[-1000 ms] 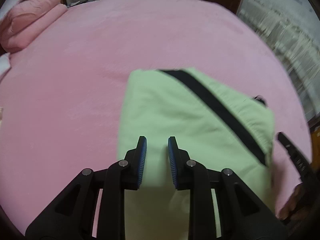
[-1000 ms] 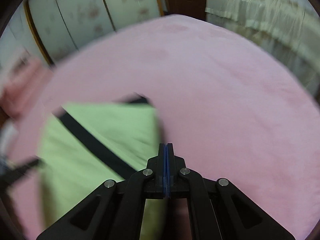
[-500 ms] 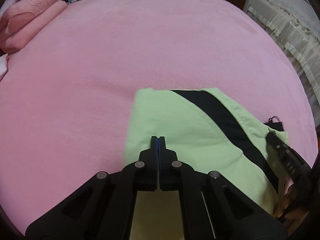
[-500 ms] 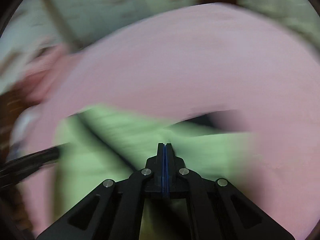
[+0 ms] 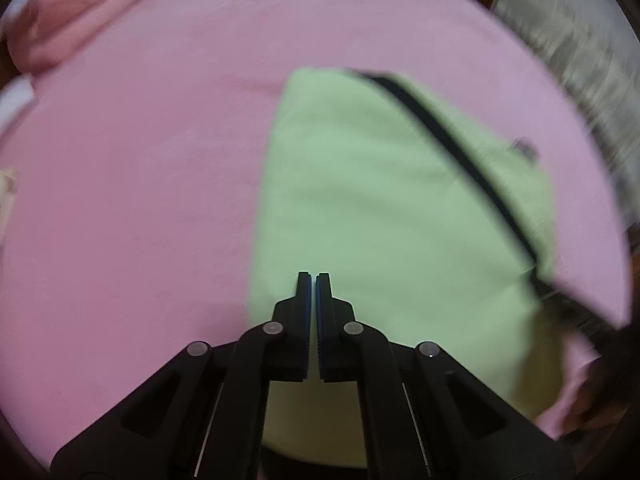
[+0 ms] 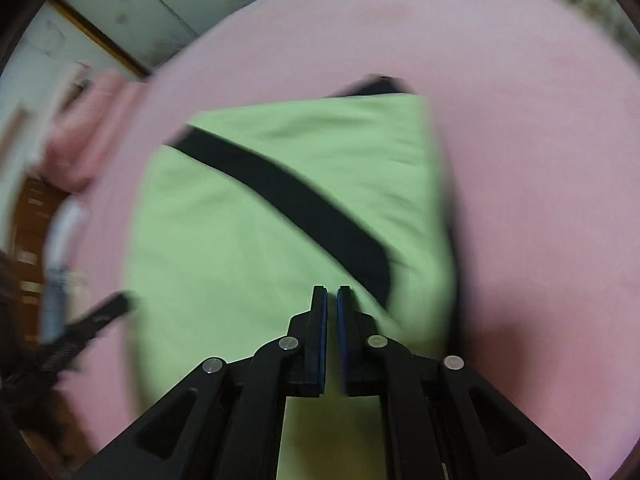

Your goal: Fold large clothes

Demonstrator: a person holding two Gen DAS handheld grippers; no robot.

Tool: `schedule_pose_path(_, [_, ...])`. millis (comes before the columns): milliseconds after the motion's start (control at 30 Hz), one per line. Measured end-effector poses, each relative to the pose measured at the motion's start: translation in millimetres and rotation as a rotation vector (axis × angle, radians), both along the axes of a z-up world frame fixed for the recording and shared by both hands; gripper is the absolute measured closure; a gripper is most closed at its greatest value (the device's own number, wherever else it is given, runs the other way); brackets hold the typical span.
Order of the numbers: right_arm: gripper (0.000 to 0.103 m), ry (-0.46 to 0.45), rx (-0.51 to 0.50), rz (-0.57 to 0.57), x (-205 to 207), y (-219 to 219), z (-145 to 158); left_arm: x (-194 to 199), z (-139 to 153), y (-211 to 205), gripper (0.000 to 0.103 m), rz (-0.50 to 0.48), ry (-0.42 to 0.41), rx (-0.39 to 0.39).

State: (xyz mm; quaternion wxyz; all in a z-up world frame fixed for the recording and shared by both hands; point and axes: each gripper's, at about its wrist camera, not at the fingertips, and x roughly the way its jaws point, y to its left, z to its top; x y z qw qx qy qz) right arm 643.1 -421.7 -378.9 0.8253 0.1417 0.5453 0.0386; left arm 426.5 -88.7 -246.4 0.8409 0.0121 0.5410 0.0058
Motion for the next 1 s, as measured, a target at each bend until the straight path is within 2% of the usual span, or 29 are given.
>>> schedule_pose_path(67, [0.103, -0.014, -0.128, -0.101, -13, -15, 5, -14, -6, -1, 0.102, -0.005, 0.012, 0.143])
schedule_pose_path(133, [0.103, -0.017, -0.254, -0.189, -24, -28, 16, -24, -3, 4, 0.102, 0.003, 0.03, 0.148])
schedule_pose_path(267, [0.101, 0.009, -0.085, -0.233, -44, -59, 31, -41, 2, 12, 0.102, 0.054, 0.102, 0.083])
schedule_pose_path(400, [0.098, 0.031, -0.079, -0.18, -69, -38, 68, -61, 7, 11, 0.102, 0.076, 0.164, 0.025])
schedule_pose_path(433, [0.095, 0.034, -0.08, -0.164, -89, -19, 74, -67, 9, 8, 0.102, 0.083, 0.174, 0.008])
schedule_pose_path(500, [0.087, 0.05, -0.068, -0.13, -97, -11, 78, -72, 14, 1, 0.1, 0.083, 0.185, -0.013])
schedule_pose_path(533, [0.079, 0.067, -0.055, -0.107, -101, -4, 79, -75, 17, -6, 0.096, 0.074, 0.184, -0.012])
schedule_pose_path(567, [0.072, 0.08, -0.053, -0.091, -131, 1, 84, -78, 20, -9, 0.093, 0.063, 0.184, -0.009])
schedule_pose_path(633, [0.063, 0.096, -0.068, -0.067, -156, 8, 98, -89, 30, -22, 0.083, 0.039, 0.2, -0.009])
schedule_pose_path(700, [0.043, 0.105, -0.116, -0.046, -165, 19, 107, -91, 40, -27, 0.077, 0.013, 0.215, 0.002])
schedule_pose_path(733, [0.025, 0.103, -0.137, -0.039, -165, 24, 110, -92, 44, -30, 0.067, 0.008, 0.218, 0.01])
schedule_pose_path(767, [0.015, 0.093, -0.147, -0.032, -169, 29, 115, -96, 50, -33, 0.058, 0.01, 0.213, 0.014])
schedule_pose_path(800, [0.014, 0.085, -0.146, -0.023, -173, 34, 119, -97, 54, -33, 0.039, 0.017, 0.21, 0.017])
schedule_pose_path(833, [0.014, 0.08, -0.136, -0.007, -175, 38, 123, -98, 60, -34, 0.026, 0.027, 0.204, 0.022])
schedule_pose_path(1000, [0.011, 0.152, -0.067, 0.062, -178, 49, 137, -106, 96, -31, 0.025, 0.029, 0.172, -0.023])
